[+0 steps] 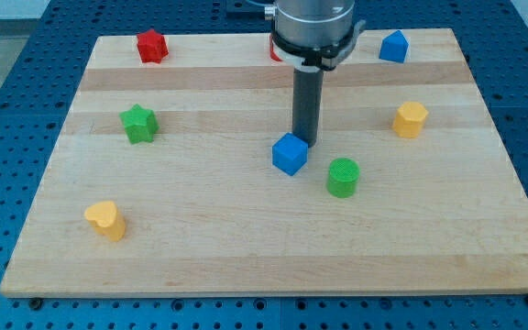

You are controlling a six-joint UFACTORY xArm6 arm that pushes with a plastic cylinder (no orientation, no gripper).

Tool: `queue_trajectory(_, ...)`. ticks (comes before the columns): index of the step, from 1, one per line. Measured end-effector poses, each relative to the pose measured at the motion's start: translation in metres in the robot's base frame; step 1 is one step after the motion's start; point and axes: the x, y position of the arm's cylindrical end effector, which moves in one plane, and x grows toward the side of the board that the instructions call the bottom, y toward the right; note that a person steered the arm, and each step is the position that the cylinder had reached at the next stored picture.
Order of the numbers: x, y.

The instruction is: Slightly move the blue cube towards the bottom center

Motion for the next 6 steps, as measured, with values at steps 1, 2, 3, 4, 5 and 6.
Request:
queue_trajectory(1,0.019,-0.006)
queue_trajectory(2,0.025,-0.016)
queue_trajectory(3,0.020,-0.025)
queue_trajectory(4,0.020,-0.042)
queue_trajectory(5,0.027,-0.053)
queue_trajectory(6,0.037,-0.053)
